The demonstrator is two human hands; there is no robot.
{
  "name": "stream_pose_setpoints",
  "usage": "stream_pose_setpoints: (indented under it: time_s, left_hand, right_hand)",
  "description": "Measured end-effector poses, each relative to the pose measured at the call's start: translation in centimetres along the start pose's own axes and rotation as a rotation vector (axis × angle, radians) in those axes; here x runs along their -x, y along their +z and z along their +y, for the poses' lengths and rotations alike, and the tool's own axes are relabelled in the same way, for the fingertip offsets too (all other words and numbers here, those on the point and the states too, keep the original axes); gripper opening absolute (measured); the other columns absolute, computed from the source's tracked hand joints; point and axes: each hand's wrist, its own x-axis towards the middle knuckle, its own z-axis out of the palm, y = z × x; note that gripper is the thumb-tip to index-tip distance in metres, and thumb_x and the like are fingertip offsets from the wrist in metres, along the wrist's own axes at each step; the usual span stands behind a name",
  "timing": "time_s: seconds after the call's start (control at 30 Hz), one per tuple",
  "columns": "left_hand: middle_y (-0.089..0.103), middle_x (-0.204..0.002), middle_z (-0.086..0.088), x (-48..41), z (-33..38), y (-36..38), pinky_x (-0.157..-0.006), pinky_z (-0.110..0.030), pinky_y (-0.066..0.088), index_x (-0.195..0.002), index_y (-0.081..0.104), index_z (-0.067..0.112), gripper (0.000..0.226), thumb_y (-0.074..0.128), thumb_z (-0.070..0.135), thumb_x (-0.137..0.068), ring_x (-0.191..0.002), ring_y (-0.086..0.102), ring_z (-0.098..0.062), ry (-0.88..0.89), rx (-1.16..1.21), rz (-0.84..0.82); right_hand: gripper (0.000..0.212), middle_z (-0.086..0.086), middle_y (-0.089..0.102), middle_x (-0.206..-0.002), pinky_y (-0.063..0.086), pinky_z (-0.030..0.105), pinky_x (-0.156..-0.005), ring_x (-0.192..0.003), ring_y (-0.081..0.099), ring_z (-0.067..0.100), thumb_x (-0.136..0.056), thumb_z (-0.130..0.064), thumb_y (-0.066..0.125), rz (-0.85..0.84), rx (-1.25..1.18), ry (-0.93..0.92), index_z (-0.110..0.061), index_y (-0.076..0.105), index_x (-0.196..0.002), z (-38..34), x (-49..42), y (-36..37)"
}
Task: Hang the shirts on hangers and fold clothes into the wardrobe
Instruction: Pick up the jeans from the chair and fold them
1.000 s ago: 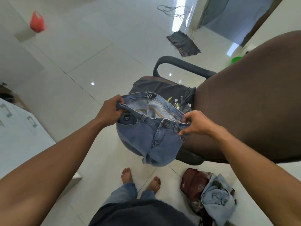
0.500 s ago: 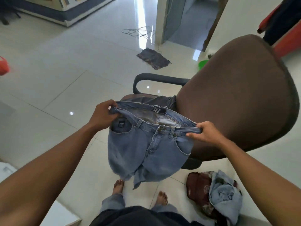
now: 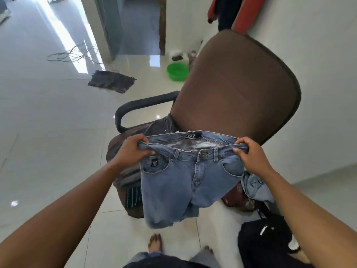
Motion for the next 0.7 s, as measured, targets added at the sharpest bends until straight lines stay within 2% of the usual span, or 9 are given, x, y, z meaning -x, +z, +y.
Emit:
stream_pose_setpoints:
  time_s: [0.07, 0.17, 0.23, 0.3, 0.4, 0.5, 0.57, 0.63, 0.7]
  left_hand:
    - [0.07, -0.076, 0.001, -1.5, 1.0, 0.2, -0.064, -0.025, 0.056, -0.083, 0.064, 0.013, 0.025, 0.087, 0.011, -0.072, -0.067, 0.067, -0.004, 0.043, 0.055, -0.02]
    - [0.071, -0.079, -0.002, -3.6, 3.6, 0.9, -0.068, -0.035, 0.059, -0.088, 0.063, 0.014, 0.024, 0.083, 0.007, -0.076, -0.069, 0.067, -0.014, 0.174, 0.09, -0.025]
    - [0.072, -0.081, -0.002, -4.4, 5.9, 1.4, -0.065, -0.031, 0.058, -0.095, 0.06, 0.018, 0.026, 0.076, 0.002, -0.082, -0.069, 0.069, -0.012, 0.225, 0.168, -0.029]
    - [0.072, -0.085, -0.001, -5.0, 8.1, 1.7, -0.063, -0.027, 0.057, -0.098, 0.053, 0.031, 0.038, 0.07, -0.002, -0.086, -0.07, 0.071, -0.009, 0.269, 0.264, -0.046]
    - [0.069, -0.091, -0.007, -5.3, 10.7, 1.9, -0.063, -0.035, 0.059, -0.095, 0.038, 0.04, 0.05, 0.068, 0.0, -0.089, -0.073, 0.071, -0.016, 0.369, 0.334, -0.023]
    - [0.063, -0.082, -0.005, -4.3, 13.5, 1.7, -0.056, -0.03, 0.055, -0.092, 0.033, 0.029, 0.046, 0.067, -0.002, -0.089, -0.06, 0.066, -0.009, 0.452, 0.395, 0.017]
    - [0.054, -0.07, 0.0, -3.5, 15.7, 1.1, -0.052, -0.024, 0.048, -0.082, 0.033, 0.025, 0.044, 0.069, 0.001, -0.088, -0.053, 0.054, -0.002, 0.532, 0.404, 0.056]
    - [0.044, -0.062, 0.007, -3.0, 18.2, -0.1, -0.052, -0.022, 0.038, -0.073, 0.033, 0.026, 0.045, 0.071, 0.006, -0.087, -0.052, 0.039, -0.002, 0.65, 0.377, 0.076]
    - [0.051, -0.063, 0.011, -2.3, 21.0, -1.4, -0.054, -0.018, 0.038, -0.071, 0.039, 0.029, 0.042, 0.07, 0.006, -0.088, -0.055, 0.042, 0.0, 0.729, 0.412, 0.063]
  right_hand:
    - [0.014, -0.008, 0.062, -0.089, 0.04, 0.008, -0.072, -0.082, 0.058, 0.008, -0.091, -0.006, 0.069, 0.102, -0.015, 0.057, -0.017, 0.061, -0.093, 0.0, 2.0, -1.0]
    - [0.014, -0.008, 0.062, -0.09, 0.043, 0.017, -0.074, -0.083, 0.058, 0.01, -0.091, -0.006, 0.068, 0.233, -0.025, 0.129, -0.017, 0.061, -0.093, -0.3, 4.9, -2.9]
    - [0.014, -0.008, 0.062, -0.091, 0.047, 0.022, -0.079, -0.084, 0.059, 0.01, -0.091, -0.005, 0.068, 0.332, -0.049, 0.174, -0.015, 0.061, -0.095, -0.7, 6.8, -4.3]
    - [0.016, -0.01, 0.062, -0.092, 0.049, 0.027, -0.083, -0.088, 0.061, 0.014, -0.09, -0.003, 0.068, 0.433, -0.075, 0.19, -0.016, 0.06, -0.097, -1.5, 8.7, -5.7]
    - [0.024, -0.014, 0.055, -0.092, 0.044, 0.015, -0.078, -0.085, 0.056, 0.01, -0.091, -0.002, 0.066, 0.611, -0.111, 0.192, -0.015, 0.05, -0.102, -3.3, 11.8, -7.3]
    - [0.026, -0.015, 0.048, -0.09, 0.039, 0.006, -0.071, -0.078, 0.049, 0.005, -0.093, -0.002, 0.063, 0.779, -0.078, 0.169, -0.015, 0.043, -0.103, -5.5, 15.2, -8.7]
    - [0.027, -0.016, 0.048, -0.09, 0.039, 0.008, -0.071, -0.075, 0.05, -0.004, -0.093, -0.002, 0.062, 0.901, -0.06, 0.136, -0.017, 0.042, -0.103, -7.1, 17.5, -9.7]
    - [0.025, -0.017, 0.047, -0.087, 0.04, 0.013, -0.069, -0.073, 0.05, -0.009, -0.093, -0.003, 0.063, 1.014, -0.027, 0.101, -0.016, 0.043, -0.101, -9.0, 19.7, -11.2]
    - [0.02, -0.016, 0.047, -0.079, 0.04, 0.017, -0.066, -0.067, 0.047, -0.002, -0.093, -0.006, 0.065, 1.079, 0.036, 0.059, -0.015, 0.047, -0.093, -11.2, 21.6, -13.1]
